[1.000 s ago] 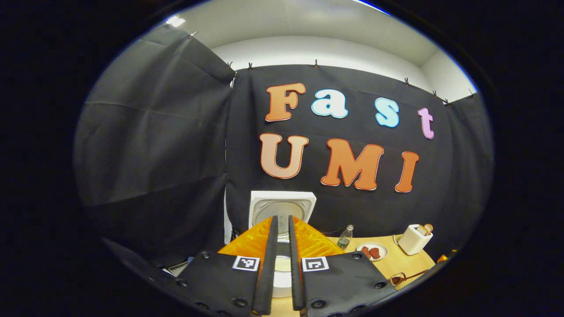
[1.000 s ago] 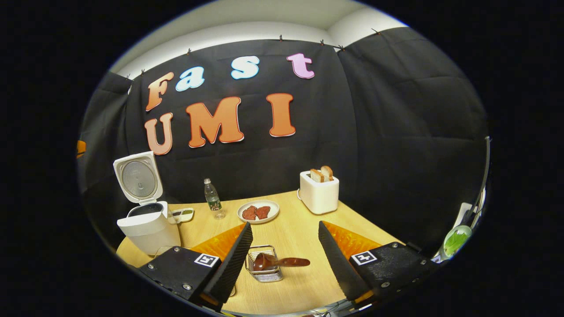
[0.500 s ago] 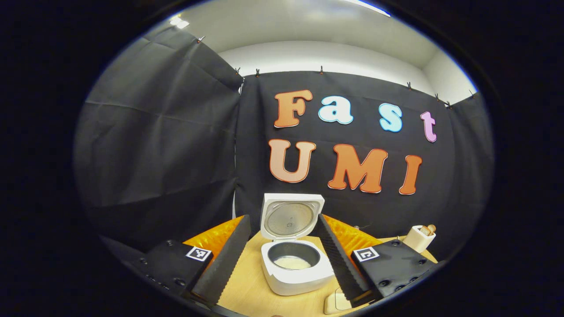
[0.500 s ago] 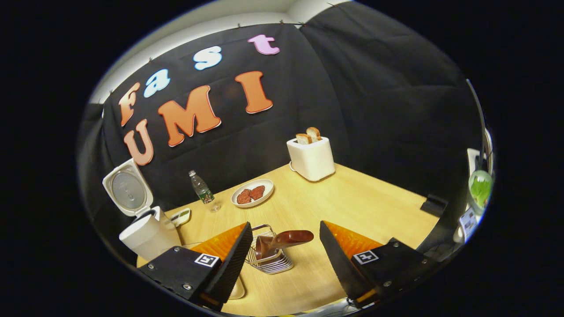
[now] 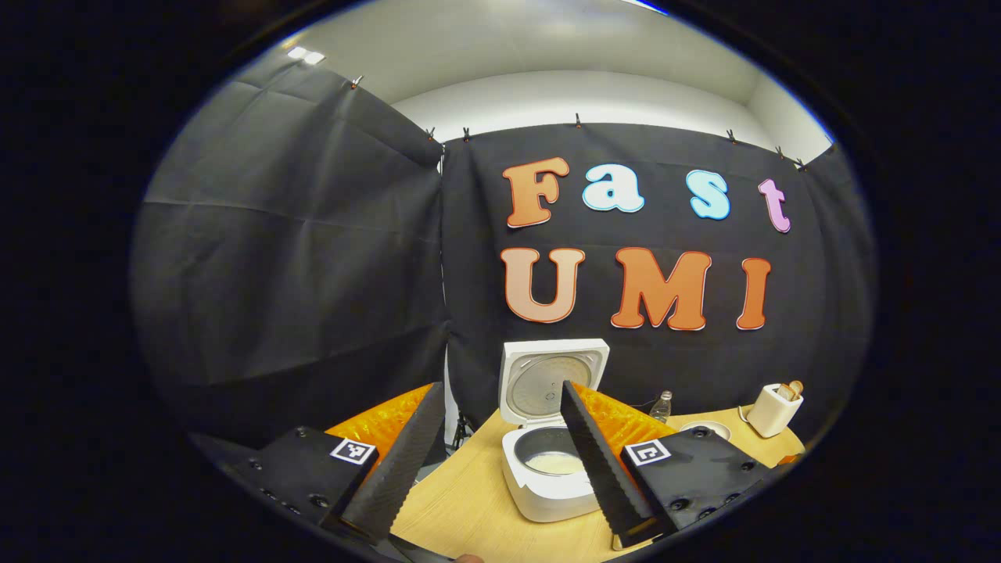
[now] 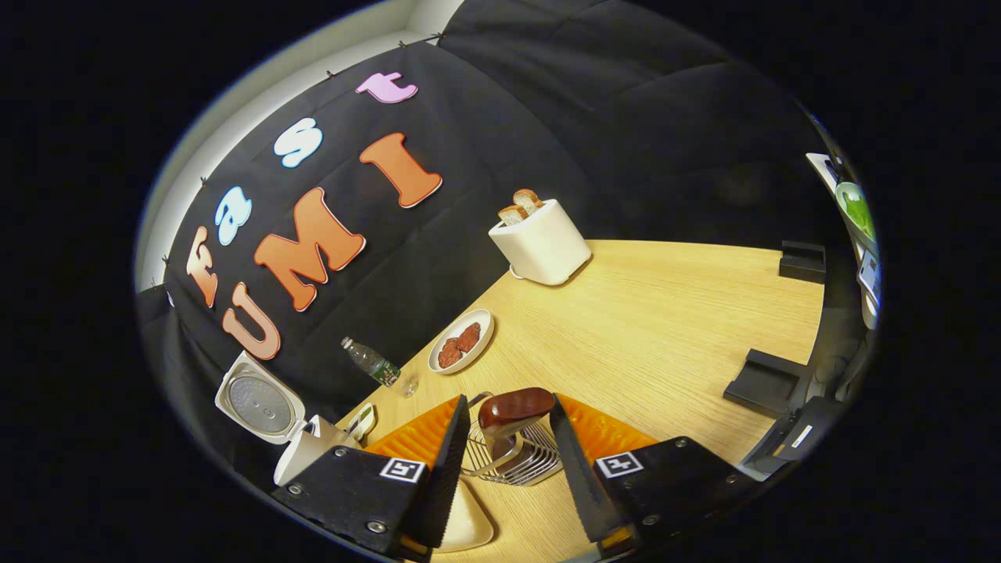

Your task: Close the left gripper, press the button to open the rice cooker; take a wooden spoon from the chopstick holder with the right hand, scoop a spoonful of rice and pour it into the rice cooker, then put the wooden spoon back into the chopstick holder.

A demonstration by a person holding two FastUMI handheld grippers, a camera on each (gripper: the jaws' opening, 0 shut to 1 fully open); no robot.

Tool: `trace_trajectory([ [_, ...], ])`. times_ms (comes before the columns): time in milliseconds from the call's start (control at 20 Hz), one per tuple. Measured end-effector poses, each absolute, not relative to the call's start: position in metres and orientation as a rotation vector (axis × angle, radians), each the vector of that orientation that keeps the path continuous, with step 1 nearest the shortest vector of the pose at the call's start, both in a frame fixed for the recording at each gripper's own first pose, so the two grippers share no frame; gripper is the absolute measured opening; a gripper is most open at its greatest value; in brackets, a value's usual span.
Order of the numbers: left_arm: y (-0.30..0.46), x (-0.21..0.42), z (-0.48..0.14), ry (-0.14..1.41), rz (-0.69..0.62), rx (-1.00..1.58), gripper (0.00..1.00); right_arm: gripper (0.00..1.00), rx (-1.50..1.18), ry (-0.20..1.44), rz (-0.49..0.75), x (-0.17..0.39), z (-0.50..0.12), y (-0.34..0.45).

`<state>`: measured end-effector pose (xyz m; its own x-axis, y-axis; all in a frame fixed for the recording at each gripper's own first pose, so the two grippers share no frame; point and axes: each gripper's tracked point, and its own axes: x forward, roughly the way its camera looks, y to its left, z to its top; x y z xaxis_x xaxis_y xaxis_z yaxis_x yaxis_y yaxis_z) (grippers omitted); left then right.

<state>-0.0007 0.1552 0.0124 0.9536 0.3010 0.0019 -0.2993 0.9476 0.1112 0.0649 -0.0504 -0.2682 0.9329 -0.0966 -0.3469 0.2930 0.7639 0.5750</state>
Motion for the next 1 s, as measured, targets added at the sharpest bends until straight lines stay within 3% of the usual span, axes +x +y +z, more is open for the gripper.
trace_trajectory([
  [50, 0.158, -0.001, 0.011, 0.019, 0.305, 0.103, 0.99, 0.61, 0.688, 0.304, -0.215, 0.067, -0.267, -0.05],
  [100, 0.158, -0.001, 0.009, 0.026, 0.303, 0.095, 0.99, 0.48, 0.71, 0.307, -0.218, 0.066, -0.264, -0.048],
  [200, 0.166, -0.003, 0.005, 0.038, 0.318, 0.102, 1.0, 0.33, 0.739, 0.311, -0.226, 0.072, -0.263, -0.046],
  [500, 0.179, -0.009, 0.006, 0.04, 0.332, 0.089, 1.0, 0.11, 0.705, 0.349, -0.233, 0.089, -0.244, -0.037],
  [1000, 0.199, -0.011, 0.019, 0.025, 0.292, 0.058, 1.0, 0.1, 0.377, 0.232, -0.139, 0.061, -0.147, 0.011],
])
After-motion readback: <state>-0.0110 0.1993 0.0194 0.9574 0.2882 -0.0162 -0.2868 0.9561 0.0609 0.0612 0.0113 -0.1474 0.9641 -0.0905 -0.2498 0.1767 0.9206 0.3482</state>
